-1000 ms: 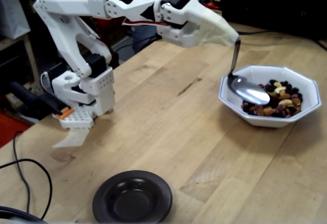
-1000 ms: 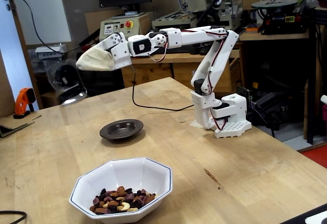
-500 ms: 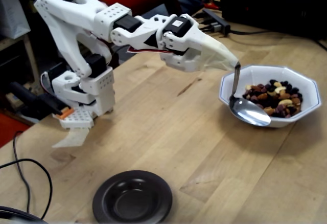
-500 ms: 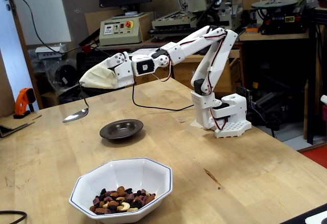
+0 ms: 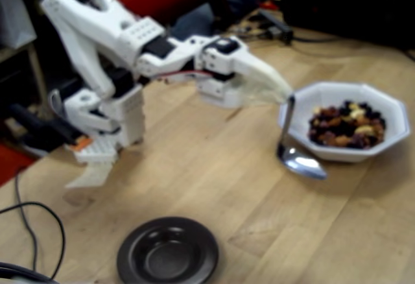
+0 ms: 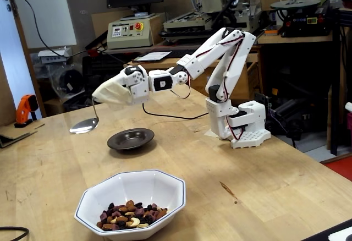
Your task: Use spoon to transfer food from the white bowl to brown plate
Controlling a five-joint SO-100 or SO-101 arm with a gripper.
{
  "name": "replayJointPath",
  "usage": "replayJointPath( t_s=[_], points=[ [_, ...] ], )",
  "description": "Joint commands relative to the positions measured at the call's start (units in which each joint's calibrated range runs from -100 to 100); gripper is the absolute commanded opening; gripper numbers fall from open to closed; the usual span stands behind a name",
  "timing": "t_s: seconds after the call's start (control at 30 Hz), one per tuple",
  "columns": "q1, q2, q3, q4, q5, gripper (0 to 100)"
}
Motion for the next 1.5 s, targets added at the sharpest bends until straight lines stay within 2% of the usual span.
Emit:
replayJointPath(
  t_s=[0.0,0.13,0.43,1.47],
  points=[
    [-0.03,-0.21,0.60,-1.46,2.93,4],
    [-1.36,-0.21,1.40,-1.46,3.13,4],
    [-11.14,-0.21,0.78,-1.46,3.13,4],
    [-17.44,6.73,2.28,-1.46,3.47,4]
  ],
)
